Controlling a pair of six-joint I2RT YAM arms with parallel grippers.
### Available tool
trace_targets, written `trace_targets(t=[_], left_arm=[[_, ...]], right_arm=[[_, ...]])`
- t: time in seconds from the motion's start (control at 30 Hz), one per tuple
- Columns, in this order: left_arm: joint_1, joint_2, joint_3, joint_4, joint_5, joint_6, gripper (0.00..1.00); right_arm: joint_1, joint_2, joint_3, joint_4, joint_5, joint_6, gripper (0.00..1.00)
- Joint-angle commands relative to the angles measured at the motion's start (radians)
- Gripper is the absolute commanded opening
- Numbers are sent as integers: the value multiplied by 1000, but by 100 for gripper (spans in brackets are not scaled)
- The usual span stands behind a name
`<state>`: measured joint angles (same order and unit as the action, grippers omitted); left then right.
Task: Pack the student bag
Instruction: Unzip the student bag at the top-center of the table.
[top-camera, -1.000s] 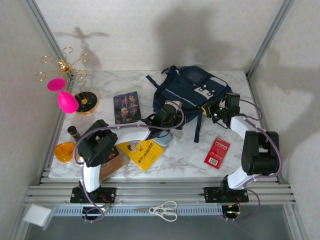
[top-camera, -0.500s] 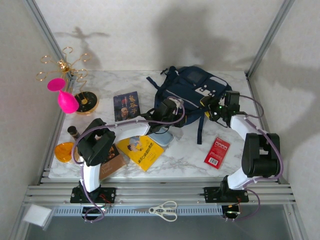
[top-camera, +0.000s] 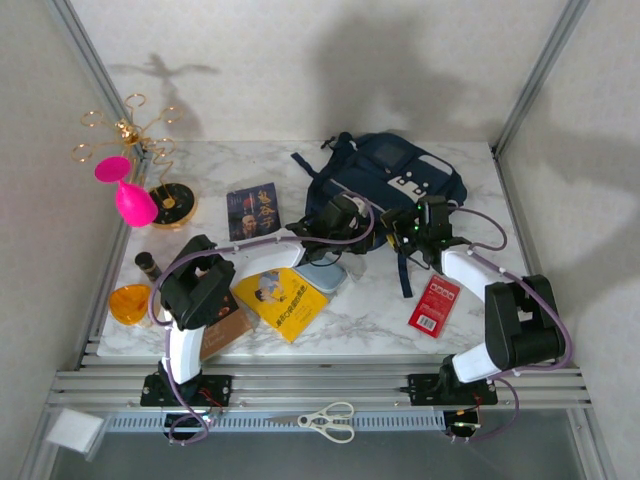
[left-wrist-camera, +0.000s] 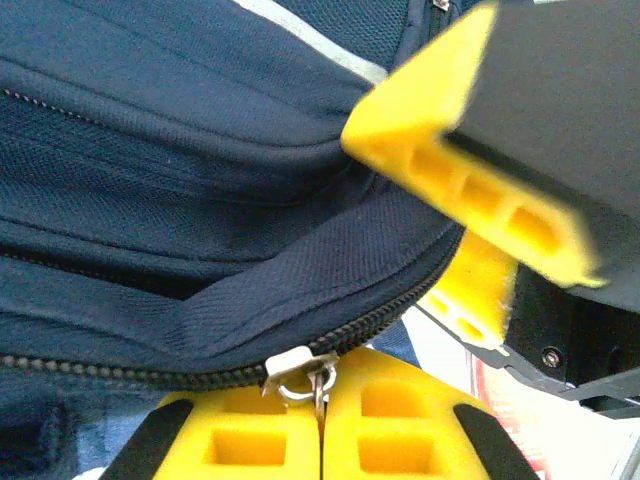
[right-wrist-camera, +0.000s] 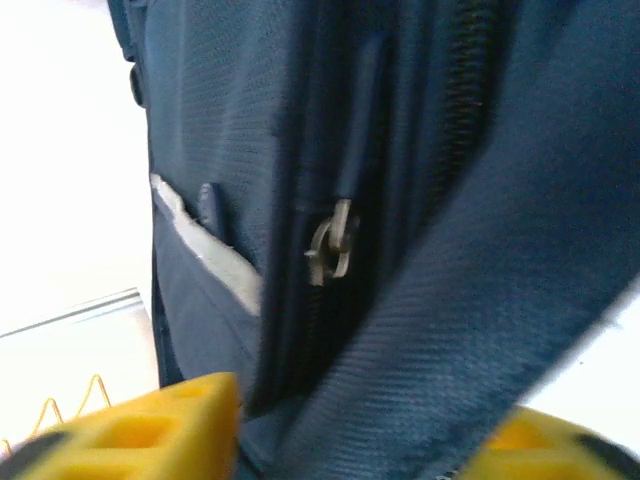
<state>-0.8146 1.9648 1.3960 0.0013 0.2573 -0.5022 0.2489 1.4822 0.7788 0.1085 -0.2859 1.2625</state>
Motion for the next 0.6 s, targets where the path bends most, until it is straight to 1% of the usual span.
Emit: trace_targets(t=[0.0,0.03,0.07,0.1,0.17,0.37,0.4,0.5,0.57], left_arm=[[-22,-20,55,-3,3,2,0],[-20,-29,55,-22,-11,4,0],[-19,-37,55,-40,-21,1,0],[-16,-47,54,-62,-27,1,0],[-12,-69,45,-100,-41,4,0],[28,-123,-17,-223,-82,53,0],[39,-130,-32,-232,-74,66,0],[62,-117,-43,-247,-40,104,0],[74,-98,-37,-240,1,117,0]], right_arm=[[15,19,31,19,7,-28,25],[9,21,31,17,7,-51,16],[-4,25,32,13,4,-74,10],[-21,28,34,2,-1,-97,6],[-55,29,39,6,-20,-164,2],[-195,56,118,-75,-124,-435,0],[-219,70,143,-112,-132,-476,0],[-271,124,212,-149,-193,-560,0],[-281,165,272,-191,-183,-607,0]])
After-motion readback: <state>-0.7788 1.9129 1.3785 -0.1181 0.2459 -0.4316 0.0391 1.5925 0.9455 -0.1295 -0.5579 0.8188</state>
